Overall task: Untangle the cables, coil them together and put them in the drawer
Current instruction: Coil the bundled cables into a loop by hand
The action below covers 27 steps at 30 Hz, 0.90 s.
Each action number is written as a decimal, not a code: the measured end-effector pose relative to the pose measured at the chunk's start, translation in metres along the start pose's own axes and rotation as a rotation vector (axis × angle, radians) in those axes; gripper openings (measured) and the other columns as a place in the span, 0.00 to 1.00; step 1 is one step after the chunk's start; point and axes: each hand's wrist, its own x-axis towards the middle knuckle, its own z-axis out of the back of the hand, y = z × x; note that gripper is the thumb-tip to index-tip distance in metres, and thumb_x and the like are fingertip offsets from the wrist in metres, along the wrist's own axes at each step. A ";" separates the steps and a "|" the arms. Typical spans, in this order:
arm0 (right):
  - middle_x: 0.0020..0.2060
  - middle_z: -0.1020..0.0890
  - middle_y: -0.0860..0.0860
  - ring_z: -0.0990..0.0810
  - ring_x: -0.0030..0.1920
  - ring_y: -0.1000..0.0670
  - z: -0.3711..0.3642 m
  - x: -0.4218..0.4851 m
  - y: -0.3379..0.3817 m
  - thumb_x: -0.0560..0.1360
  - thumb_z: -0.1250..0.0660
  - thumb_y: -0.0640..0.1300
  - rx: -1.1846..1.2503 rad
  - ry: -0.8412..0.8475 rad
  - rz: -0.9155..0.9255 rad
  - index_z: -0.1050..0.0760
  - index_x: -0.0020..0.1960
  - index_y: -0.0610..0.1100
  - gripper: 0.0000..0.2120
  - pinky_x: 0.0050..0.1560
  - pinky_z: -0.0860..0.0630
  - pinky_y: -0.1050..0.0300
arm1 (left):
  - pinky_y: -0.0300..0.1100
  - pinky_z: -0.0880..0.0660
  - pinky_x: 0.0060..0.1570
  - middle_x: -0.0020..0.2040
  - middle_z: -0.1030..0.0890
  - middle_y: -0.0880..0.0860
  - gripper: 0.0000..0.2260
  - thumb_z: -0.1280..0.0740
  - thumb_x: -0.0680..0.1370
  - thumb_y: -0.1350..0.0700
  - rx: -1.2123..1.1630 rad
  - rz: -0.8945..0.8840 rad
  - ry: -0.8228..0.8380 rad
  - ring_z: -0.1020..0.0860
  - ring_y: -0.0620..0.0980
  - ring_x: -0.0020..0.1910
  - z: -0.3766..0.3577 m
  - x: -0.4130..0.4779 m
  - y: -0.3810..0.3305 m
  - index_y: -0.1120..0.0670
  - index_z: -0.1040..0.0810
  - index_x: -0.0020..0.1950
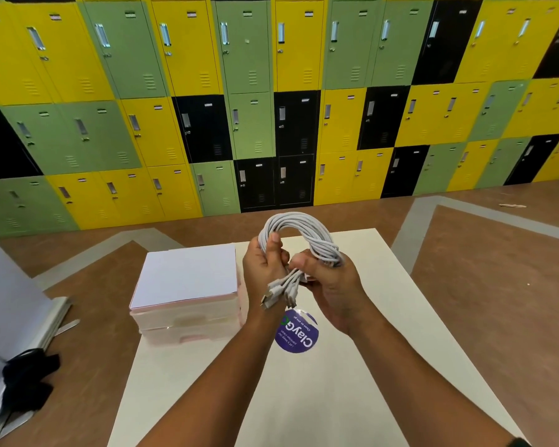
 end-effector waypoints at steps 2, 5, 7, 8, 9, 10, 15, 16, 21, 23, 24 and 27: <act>0.36 0.17 0.45 0.16 0.40 0.45 -0.002 0.002 -0.001 0.77 0.32 0.34 0.038 -0.061 -0.021 0.18 0.40 0.43 0.09 0.46 0.21 0.50 | 0.35 0.27 0.31 0.33 0.28 0.53 0.08 0.40 0.84 0.53 0.004 -0.038 0.005 0.28 0.40 0.29 0.000 -0.004 0.000 0.56 0.25 0.51; 0.37 0.17 0.43 0.16 0.41 0.43 -0.001 0.005 -0.005 0.76 0.32 0.35 0.117 -0.162 -0.069 0.20 0.51 0.40 0.04 0.47 0.20 0.46 | 0.37 0.26 0.32 0.33 0.27 0.51 0.09 0.42 0.84 0.52 0.043 -0.101 0.035 0.27 0.42 0.31 0.003 -0.008 -0.001 0.55 0.25 0.52; 0.39 0.16 0.42 0.16 0.43 0.43 0.001 0.005 -0.007 0.76 0.31 0.34 0.149 -0.216 -0.125 0.21 0.52 0.40 0.07 0.51 0.19 0.44 | 0.36 0.27 0.32 0.34 0.26 0.50 0.10 0.42 0.84 0.52 0.053 -0.118 0.036 0.27 0.42 0.32 0.004 -0.009 0.001 0.56 0.26 0.53; 0.40 0.17 0.42 0.16 0.44 0.43 0.001 0.004 -0.009 0.75 0.31 0.33 0.157 -0.228 -0.148 0.21 0.51 0.40 0.06 0.53 0.20 0.44 | 0.37 0.26 0.32 0.34 0.26 0.50 0.10 0.42 0.85 0.52 0.065 -0.124 0.034 0.27 0.42 0.33 0.004 -0.010 0.002 0.56 0.26 0.53; 0.40 0.17 0.42 0.17 0.44 0.43 0.001 0.003 -0.011 0.75 0.31 0.33 0.155 -0.232 -0.170 0.21 0.49 0.40 0.04 0.54 0.20 0.44 | 0.36 0.26 0.33 0.34 0.26 0.50 0.10 0.42 0.84 0.52 0.080 -0.132 0.028 0.27 0.43 0.33 0.004 -0.010 0.004 0.57 0.26 0.53; 0.40 0.18 0.42 0.18 0.44 0.43 0.000 0.002 -0.012 0.75 0.30 0.33 0.149 -0.242 -0.196 0.21 0.47 0.40 0.04 0.54 0.20 0.44 | 0.36 0.26 0.33 0.35 0.25 0.50 0.11 0.42 0.84 0.51 0.101 -0.141 0.019 0.27 0.42 0.33 0.005 -0.010 0.006 0.58 0.26 0.54; 0.37 0.19 0.41 0.18 0.40 0.43 -0.001 0.002 -0.017 0.72 0.29 0.29 0.147 -0.383 -0.280 0.21 0.51 0.36 0.09 0.52 0.19 0.44 | 0.32 0.27 0.33 0.38 0.24 0.48 0.14 0.43 0.83 0.48 0.211 -0.183 -0.013 0.25 0.40 0.34 0.008 -0.017 0.014 0.58 0.27 0.55; 0.37 0.18 0.40 0.17 0.40 0.42 -0.003 0.003 -0.017 0.72 0.29 0.28 0.144 -0.405 -0.287 0.22 0.51 0.35 0.09 0.52 0.19 0.43 | 0.31 0.28 0.33 0.38 0.24 0.48 0.14 0.43 0.82 0.48 0.232 -0.199 -0.017 0.25 0.40 0.34 0.008 -0.018 0.015 0.58 0.27 0.54; 0.47 0.14 0.39 0.16 0.51 0.36 -0.002 0.003 -0.020 0.73 0.31 0.32 0.121 -0.414 -0.371 0.21 0.53 0.37 0.10 0.57 0.20 0.40 | 0.32 0.29 0.30 0.36 0.25 0.48 0.09 0.41 0.84 0.51 0.297 -0.197 -0.048 0.25 0.41 0.32 0.006 -0.016 0.020 0.57 0.28 0.53; 0.47 0.14 0.41 0.16 0.52 0.35 0.000 -0.001 -0.020 0.71 0.31 0.34 0.018 -0.328 -0.419 0.19 0.52 0.37 0.10 0.55 0.19 0.41 | 0.33 0.29 0.30 0.36 0.25 0.49 0.08 0.41 0.84 0.51 0.305 -0.178 -0.071 0.26 0.44 0.32 0.009 -0.012 0.020 0.55 0.28 0.52; 0.48 0.14 0.41 0.17 0.52 0.35 0.001 -0.002 -0.019 0.71 0.32 0.35 -0.036 -0.284 -0.436 0.18 0.50 0.38 0.09 0.52 0.18 0.43 | 0.34 0.29 0.31 0.36 0.25 0.49 0.08 0.42 0.84 0.52 0.297 -0.178 -0.077 0.27 0.44 0.33 0.010 -0.010 0.019 0.55 0.28 0.51; 0.51 0.15 0.39 0.19 0.52 0.37 0.007 -0.004 -0.018 0.73 0.36 0.34 -0.077 -0.178 -0.459 0.19 0.49 0.36 0.08 0.45 0.17 0.47 | 0.36 0.30 0.31 0.36 0.26 0.50 0.07 0.42 0.84 0.52 0.287 -0.185 -0.073 0.29 0.44 0.33 0.012 -0.011 0.018 0.54 0.28 0.50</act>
